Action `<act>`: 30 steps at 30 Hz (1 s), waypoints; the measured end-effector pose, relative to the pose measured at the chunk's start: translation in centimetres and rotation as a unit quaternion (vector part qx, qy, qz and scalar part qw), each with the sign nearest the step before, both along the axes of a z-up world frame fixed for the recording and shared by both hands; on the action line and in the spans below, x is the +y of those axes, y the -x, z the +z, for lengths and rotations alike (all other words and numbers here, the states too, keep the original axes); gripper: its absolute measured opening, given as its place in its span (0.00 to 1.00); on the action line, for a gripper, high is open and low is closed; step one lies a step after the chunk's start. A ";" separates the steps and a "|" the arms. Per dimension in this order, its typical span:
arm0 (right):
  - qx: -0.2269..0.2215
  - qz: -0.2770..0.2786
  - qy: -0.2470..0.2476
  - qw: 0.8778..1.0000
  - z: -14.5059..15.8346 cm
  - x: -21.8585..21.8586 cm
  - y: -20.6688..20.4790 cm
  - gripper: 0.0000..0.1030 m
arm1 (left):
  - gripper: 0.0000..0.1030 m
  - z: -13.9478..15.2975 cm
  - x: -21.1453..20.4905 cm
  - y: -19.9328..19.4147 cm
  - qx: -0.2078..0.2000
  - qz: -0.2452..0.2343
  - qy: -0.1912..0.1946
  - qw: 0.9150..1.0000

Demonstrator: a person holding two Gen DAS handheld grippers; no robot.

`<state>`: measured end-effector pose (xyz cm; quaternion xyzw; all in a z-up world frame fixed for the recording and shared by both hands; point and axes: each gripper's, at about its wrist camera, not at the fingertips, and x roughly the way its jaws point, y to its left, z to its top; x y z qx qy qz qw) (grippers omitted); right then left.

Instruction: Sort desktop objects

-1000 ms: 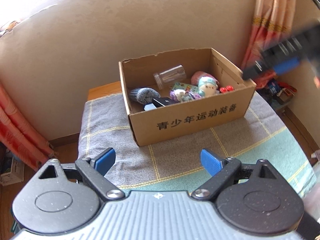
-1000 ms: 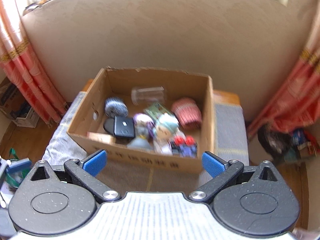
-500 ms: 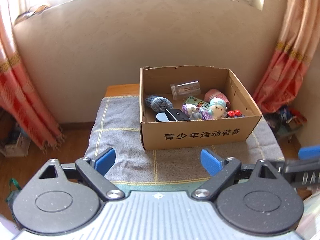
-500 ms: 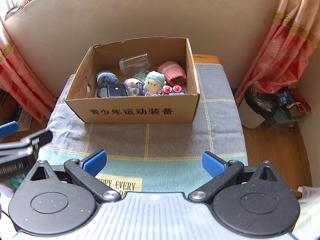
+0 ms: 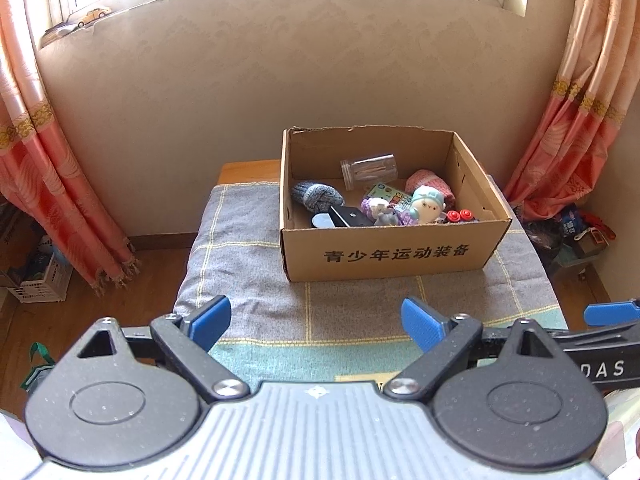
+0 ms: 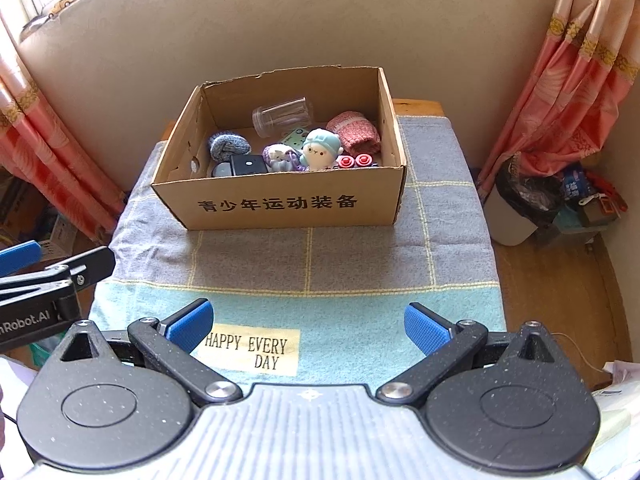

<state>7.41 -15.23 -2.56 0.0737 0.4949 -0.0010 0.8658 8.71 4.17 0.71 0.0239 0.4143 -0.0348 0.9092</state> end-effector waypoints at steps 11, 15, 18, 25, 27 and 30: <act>0.005 0.004 -0.017 1.000 0.2 -0.1 0.9 1.00 | 0.90 0.2 -0.5 0.8 0.002 -0.001 -0.001 1.000; 0.006 0.004 -0.020 1.000 0.3 -0.2 1.1 1.00 | 0.90 0.2 -0.6 0.9 0.003 -0.003 -0.001 1.000; 0.010 0.002 -0.022 1.000 0.2 -0.2 1.2 1.00 | 0.90 0.2 -0.8 1.2 0.005 -0.002 -0.002 1.000; 0.012 0.002 -0.024 1.000 0.2 -0.4 1.3 1.00 | 0.90 0.3 -0.9 1.6 0.005 -0.001 -0.002 1.000; 0.012 0.002 -0.024 1.000 0.3 -0.4 1.4 1.00 | 0.90 0.4 -0.9 1.7 0.005 -0.001 -0.002 1.000; 0.014 0.002 -0.023 1.000 0.3 -0.4 1.4 1.00 | 0.90 0.4 -0.9 1.5 0.007 -0.001 -0.004 1.000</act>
